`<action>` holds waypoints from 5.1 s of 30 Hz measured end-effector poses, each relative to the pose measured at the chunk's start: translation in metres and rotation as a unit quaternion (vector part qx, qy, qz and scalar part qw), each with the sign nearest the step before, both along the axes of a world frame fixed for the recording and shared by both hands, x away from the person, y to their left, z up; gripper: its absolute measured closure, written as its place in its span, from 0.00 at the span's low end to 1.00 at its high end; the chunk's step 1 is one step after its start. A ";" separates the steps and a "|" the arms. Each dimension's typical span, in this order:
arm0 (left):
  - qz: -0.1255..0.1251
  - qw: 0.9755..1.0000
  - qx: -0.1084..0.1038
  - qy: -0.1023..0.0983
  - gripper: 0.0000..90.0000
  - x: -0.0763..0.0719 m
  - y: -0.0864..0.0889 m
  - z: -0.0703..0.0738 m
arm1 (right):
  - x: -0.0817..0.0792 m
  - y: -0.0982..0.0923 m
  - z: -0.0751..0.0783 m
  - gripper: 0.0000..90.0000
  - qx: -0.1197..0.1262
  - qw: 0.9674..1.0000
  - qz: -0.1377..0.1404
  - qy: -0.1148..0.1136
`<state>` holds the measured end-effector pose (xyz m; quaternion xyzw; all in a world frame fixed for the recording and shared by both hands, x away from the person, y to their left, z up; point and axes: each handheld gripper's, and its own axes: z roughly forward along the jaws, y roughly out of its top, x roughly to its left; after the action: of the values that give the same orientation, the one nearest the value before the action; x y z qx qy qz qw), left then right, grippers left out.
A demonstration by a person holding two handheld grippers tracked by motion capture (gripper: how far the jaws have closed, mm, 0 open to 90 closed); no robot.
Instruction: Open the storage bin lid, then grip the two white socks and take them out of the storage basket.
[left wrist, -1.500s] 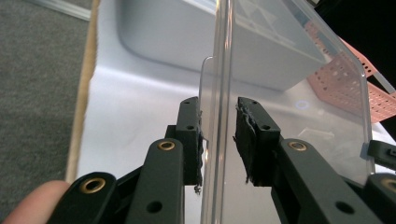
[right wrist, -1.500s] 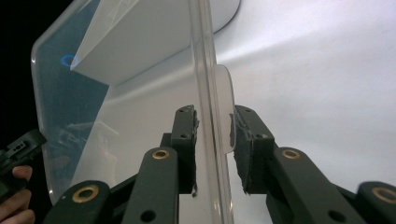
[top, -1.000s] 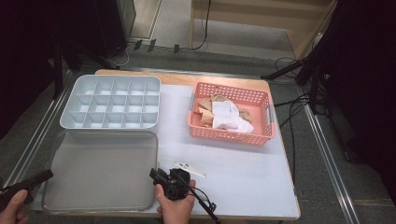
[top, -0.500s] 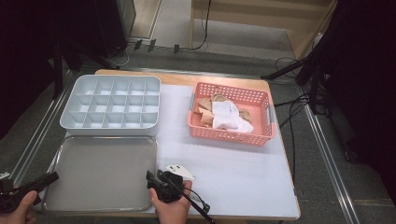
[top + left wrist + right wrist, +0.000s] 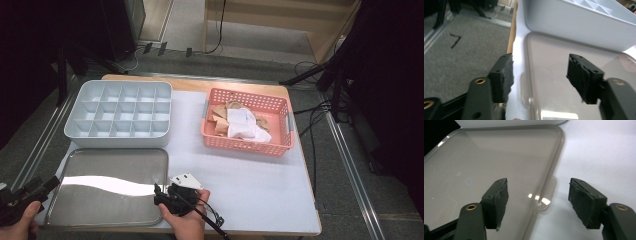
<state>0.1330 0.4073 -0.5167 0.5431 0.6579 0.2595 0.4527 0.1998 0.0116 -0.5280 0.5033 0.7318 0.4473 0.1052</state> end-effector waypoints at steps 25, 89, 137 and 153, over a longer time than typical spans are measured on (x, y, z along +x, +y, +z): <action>-0.122 0.992 -0.003 -0.001 0.00 0.068 -0.103 0.020 | 0.010 -0.063 0.032 0.17 -0.026 0.998 -0.003 -0.058; -0.128 0.992 0.007 0.022 0.00 0.075 -0.092 0.000 | 0.208 -0.142 0.069 0.28 -0.153 0.972 -0.152 0.094; -0.126 0.992 0.000 0.024 0.00 0.075 -0.089 -0.001 | 0.184 -0.191 0.133 0.98 -0.064 0.975 -0.178 -0.114; -0.127 0.992 0.003 0.025 0.00 0.075 -0.091 -0.001 | 0.183 -0.186 0.135 0.98 -0.060 0.977 -0.162 -0.122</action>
<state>0.2079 0.3165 -0.5179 0.6299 0.5938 0.1883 0.4639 0.3825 -0.1741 -0.3932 0.5496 0.6475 0.4375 0.2954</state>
